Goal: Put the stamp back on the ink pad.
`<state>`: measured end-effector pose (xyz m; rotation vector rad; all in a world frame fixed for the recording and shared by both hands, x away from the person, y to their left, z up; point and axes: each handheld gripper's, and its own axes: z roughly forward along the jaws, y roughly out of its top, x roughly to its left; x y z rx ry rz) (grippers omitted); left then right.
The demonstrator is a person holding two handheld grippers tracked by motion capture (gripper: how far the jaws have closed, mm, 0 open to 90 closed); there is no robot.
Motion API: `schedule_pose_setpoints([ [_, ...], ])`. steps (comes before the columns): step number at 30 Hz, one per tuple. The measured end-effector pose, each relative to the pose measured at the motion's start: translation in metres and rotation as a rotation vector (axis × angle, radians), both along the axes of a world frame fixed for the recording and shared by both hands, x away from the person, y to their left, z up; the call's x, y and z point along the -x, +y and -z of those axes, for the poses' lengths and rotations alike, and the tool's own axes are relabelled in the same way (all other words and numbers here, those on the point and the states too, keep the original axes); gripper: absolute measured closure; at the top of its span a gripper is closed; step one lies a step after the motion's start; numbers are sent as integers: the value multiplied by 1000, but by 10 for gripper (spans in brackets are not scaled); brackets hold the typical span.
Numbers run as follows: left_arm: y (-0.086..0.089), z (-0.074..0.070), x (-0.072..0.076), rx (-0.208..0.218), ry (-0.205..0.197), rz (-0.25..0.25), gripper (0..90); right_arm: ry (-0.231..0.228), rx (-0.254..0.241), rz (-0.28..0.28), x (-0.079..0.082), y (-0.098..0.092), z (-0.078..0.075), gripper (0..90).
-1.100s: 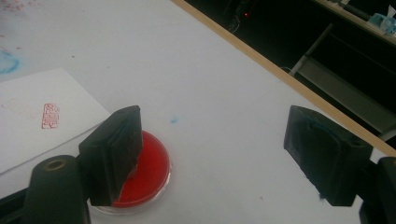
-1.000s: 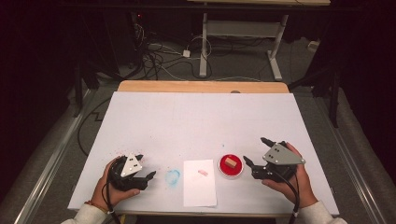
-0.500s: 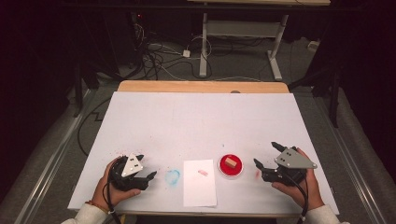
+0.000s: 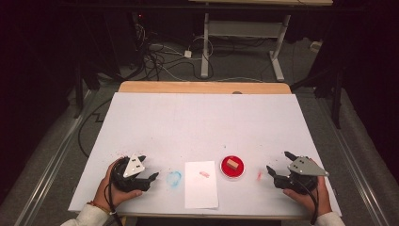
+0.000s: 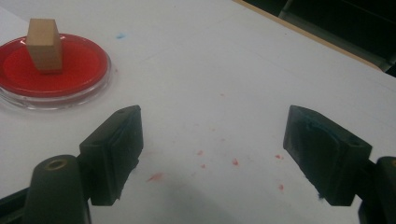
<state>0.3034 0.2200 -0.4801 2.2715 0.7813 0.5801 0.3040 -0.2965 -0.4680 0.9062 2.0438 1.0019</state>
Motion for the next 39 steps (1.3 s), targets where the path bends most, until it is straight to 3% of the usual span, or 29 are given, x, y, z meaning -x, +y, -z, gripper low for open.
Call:
schedule_pose_setpoints([
  [9,-1,-1,4,-14,-7,-2,243,-9,8,-13,1,3,-2,208],
  [19,-1,0,5,-22,-3,-5,243,-52,14,-19,3,9,-7,212],
  [22,-1,-1,5,-28,-19,-1,243,-60,-7,-9,4,8,-9,212],
  [31,3,-1,2,-21,-21,-12,243,-57,16,-36,-1,10,-7,209],
  [39,1,2,-4,-12,-1,-7,243,-52,24,-25,0,9,-7,207],
])
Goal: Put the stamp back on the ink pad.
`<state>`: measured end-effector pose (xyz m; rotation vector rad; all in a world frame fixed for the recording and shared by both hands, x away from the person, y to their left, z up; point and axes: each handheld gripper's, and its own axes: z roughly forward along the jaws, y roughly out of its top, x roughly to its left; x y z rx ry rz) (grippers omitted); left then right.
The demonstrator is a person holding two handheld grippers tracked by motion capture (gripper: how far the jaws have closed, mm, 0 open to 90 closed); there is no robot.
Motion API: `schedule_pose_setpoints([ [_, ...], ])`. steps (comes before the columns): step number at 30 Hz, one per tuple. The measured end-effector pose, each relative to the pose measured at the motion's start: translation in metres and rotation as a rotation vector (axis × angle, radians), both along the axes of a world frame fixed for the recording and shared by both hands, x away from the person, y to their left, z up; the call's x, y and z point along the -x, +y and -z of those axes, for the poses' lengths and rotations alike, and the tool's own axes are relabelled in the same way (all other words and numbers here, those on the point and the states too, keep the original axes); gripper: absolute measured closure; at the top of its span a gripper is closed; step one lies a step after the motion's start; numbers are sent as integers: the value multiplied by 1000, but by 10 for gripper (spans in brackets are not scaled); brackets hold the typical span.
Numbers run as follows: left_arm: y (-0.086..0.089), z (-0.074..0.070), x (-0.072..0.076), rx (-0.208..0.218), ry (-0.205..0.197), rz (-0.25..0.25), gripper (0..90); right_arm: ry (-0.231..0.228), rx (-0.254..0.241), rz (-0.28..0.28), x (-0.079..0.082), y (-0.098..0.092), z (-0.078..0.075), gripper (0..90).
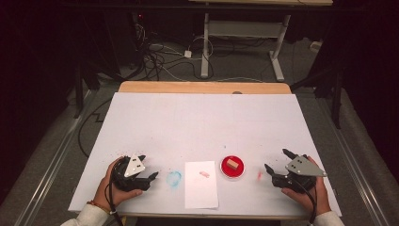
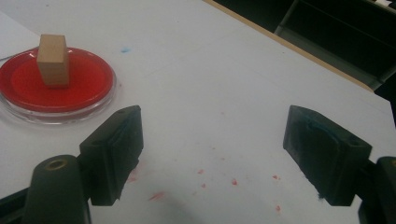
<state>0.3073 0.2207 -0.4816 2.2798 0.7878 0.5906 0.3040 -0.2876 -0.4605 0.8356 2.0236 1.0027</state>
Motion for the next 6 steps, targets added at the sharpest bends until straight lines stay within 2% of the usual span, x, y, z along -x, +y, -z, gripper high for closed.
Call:
schedule_pose_setpoints([
  [6,1,0,-1,3,4,-9,243,6,-3,1,-2,0,2,205],
])
